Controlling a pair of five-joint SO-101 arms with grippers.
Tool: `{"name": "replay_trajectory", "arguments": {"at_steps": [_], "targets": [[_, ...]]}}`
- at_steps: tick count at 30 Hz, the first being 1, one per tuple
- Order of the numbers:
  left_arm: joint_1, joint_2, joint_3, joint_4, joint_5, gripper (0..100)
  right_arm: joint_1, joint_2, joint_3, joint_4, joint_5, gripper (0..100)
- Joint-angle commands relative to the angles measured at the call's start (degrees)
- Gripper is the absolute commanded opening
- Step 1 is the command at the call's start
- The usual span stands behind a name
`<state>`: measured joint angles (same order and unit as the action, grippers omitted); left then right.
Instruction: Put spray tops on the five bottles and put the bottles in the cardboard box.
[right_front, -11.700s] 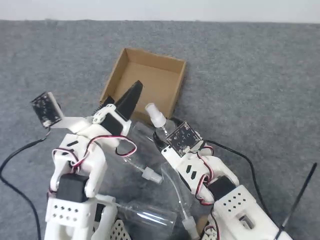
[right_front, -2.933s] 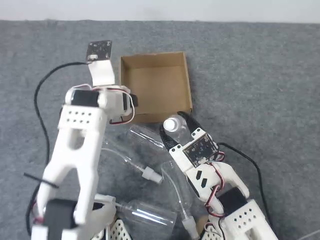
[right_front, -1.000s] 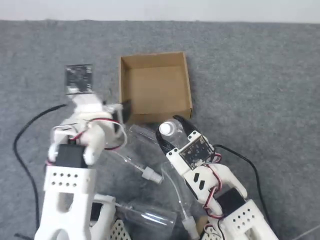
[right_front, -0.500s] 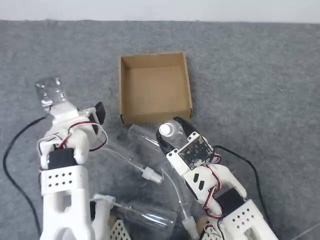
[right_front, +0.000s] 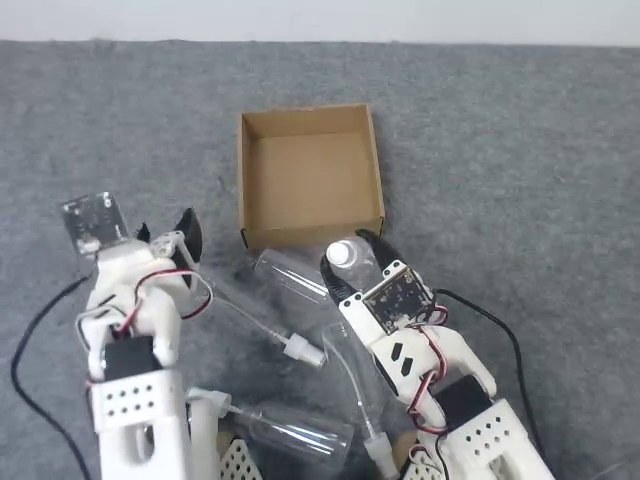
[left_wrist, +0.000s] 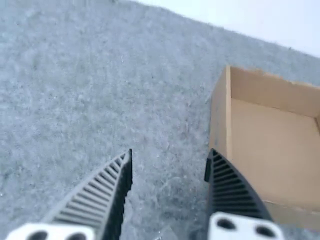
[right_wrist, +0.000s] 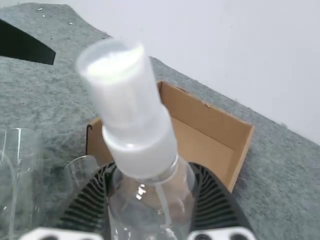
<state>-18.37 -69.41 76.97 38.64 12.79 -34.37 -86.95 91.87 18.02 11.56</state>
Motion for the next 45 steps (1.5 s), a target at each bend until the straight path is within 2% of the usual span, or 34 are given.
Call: {"name": "replay_trajectory", "arguments": {"at_steps": [1,5,16,32,45], "targets": [[-0.35,-10.99,2.86,-1.76,-0.09,22,1.27,-1.1,-8.26,4.44,-0.44,0.6],[-0.26,-18.2,6.64,-1.67,-0.26,22,1.19,-1.01,-13.8,9.27,-0.44,0.6],[-0.18,-28.04,9.8,2.02,-0.35,22,0.13,-0.13,-21.8,9.45,0.0,0.9],[-0.44,-30.68,11.47,1.93,-0.35,22,-1.01,30.99,-43.25,9.36,-0.09,0.7],[-0.35,-30.68,11.56,1.76,-0.35,22,-1.19,46.55,-45.19,-7.34,-0.09,0.7]]}}
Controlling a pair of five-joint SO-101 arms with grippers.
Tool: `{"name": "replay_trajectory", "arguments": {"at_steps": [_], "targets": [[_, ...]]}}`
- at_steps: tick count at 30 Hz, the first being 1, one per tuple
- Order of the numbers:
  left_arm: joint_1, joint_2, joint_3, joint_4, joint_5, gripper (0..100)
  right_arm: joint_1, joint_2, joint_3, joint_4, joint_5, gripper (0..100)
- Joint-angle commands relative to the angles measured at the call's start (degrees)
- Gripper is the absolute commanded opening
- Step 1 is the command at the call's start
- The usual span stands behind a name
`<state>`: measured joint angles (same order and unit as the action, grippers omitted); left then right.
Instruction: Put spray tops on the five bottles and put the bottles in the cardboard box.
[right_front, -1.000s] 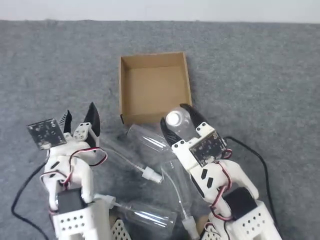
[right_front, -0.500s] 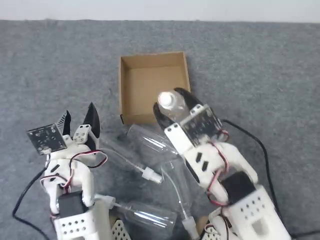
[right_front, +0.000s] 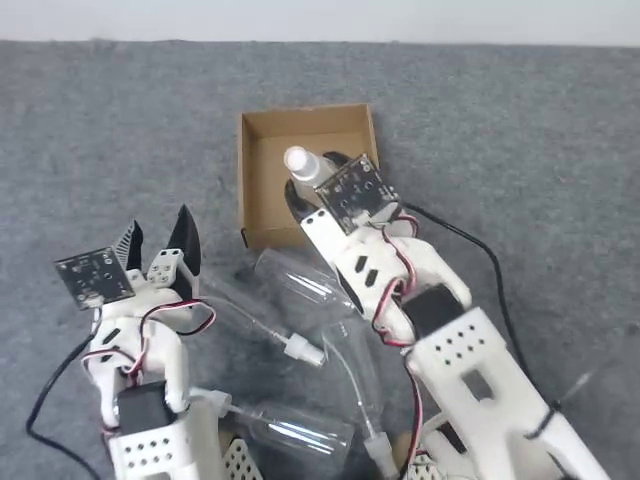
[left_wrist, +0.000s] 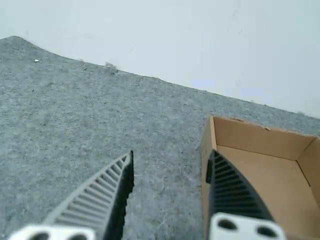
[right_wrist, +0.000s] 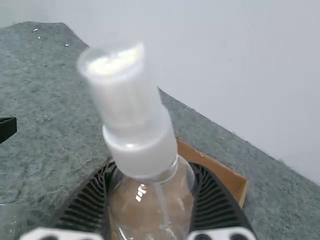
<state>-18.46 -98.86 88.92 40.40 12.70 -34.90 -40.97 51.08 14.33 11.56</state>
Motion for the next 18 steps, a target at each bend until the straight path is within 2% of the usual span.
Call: {"name": "replay_trajectory", "arguments": {"at_steps": [1,7,18], "targets": [[-0.26,-1.23,-0.4,0.0,-0.26,22,-0.66,1.45,-4.4,-4.7,-0.09,0.7],[-0.35,-1.23,-0.4,0.0,-0.26,22,-0.66,6.99,-4.75,-10.95,-0.09,0.7],[-0.26,-1.23,0.22,-0.79,-0.26,22,-0.48,20.26,-14.51,-11.82,-0.26,0.7]]}}
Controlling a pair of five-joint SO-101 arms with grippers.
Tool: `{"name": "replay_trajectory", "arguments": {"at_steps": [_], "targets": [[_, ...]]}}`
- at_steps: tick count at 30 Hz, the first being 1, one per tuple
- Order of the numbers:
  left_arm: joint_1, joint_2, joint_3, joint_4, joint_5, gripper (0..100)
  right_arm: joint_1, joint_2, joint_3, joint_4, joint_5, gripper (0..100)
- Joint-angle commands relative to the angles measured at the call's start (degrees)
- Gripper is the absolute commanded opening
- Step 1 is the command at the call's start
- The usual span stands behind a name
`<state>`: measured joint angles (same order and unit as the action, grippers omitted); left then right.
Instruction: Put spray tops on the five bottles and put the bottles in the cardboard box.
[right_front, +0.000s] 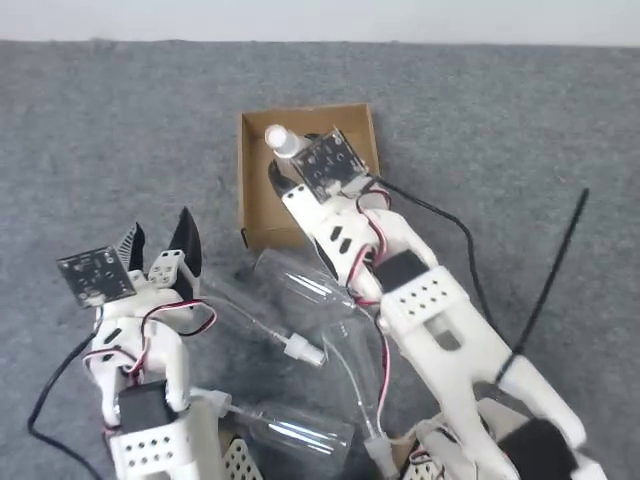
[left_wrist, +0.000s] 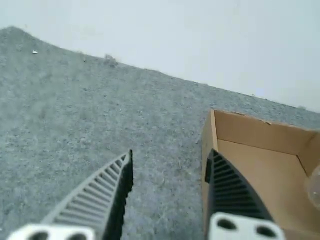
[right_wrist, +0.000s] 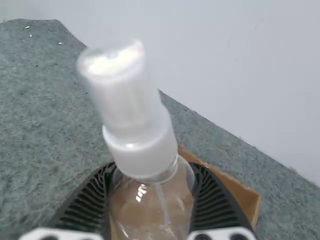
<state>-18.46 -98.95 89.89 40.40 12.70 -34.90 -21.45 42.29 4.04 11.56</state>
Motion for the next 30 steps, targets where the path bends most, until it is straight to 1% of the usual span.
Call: {"name": "replay_trajectory", "arguments": {"at_steps": [1,12,20,30], "targets": [[-0.26,-1.14,-0.75,-0.79,-0.26,22,-0.48,1.89,-6.51,-1.54,-0.35,0.7],[-0.26,-1.14,-0.75,-0.79,-0.26,22,-0.31,12.97,-15.03,-1.63,-0.53,0.9],[-0.26,-1.14,-0.75,-0.79,-0.26,22,-0.31,16.4,-18.64,-1.63,-0.53,1.0],[-0.09,-1.14,-0.75,-0.79,-0.26,22,-0.31,19.21,-19.16,-1.8,-1.05,1.0]]}}
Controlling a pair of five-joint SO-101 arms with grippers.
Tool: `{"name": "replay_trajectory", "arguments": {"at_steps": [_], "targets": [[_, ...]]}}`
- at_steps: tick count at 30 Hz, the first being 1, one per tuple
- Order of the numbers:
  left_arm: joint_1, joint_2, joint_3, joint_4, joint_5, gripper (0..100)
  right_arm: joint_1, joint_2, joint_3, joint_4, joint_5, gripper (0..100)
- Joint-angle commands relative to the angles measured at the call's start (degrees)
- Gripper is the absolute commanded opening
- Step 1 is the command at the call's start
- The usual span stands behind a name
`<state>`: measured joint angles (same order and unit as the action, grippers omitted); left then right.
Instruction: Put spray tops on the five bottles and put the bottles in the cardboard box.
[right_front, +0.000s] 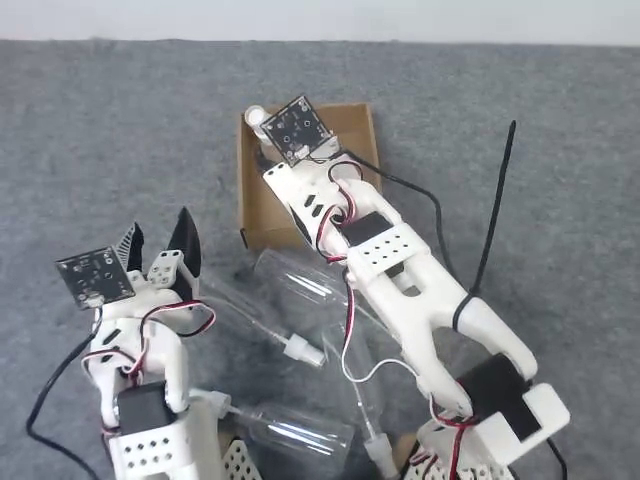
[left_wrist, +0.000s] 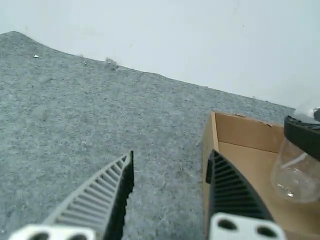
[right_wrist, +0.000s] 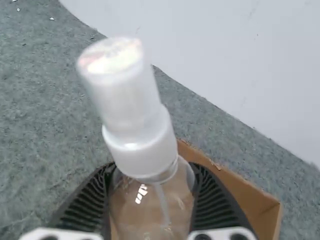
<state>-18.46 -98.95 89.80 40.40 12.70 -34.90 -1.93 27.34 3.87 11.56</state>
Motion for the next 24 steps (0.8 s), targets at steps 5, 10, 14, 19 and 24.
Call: {"name": "replay_trajectory", "arguments": {"at_steps": [5,10,14,19,24], "targets": [[-0.09,-1.14,-0.66,-0.79,-0.26,22,0.57,1.01,-4.31,-3.91,-8.09,1.0],[-0.09,-1.14,-0.66,-0.79,-0.26,22,2.24,2.95,-4.4,-7.25,-8.88,1.0],[-0.09,-1.14,-0.66,-0.79,-0.26,22,2.68,4.88,-4.4,-8.66,-8.97,1.0],[-0.09,-1.14,-0.66,-0.79,-0.26,22,2.68,6.46,-4.4,-9.71,-9.05,1.0],[-0.09,-1.14,-0.66,-0.7,-0.26,22,2.77,6.9,-4.4,-9.71,-9.14,1.0]]}}
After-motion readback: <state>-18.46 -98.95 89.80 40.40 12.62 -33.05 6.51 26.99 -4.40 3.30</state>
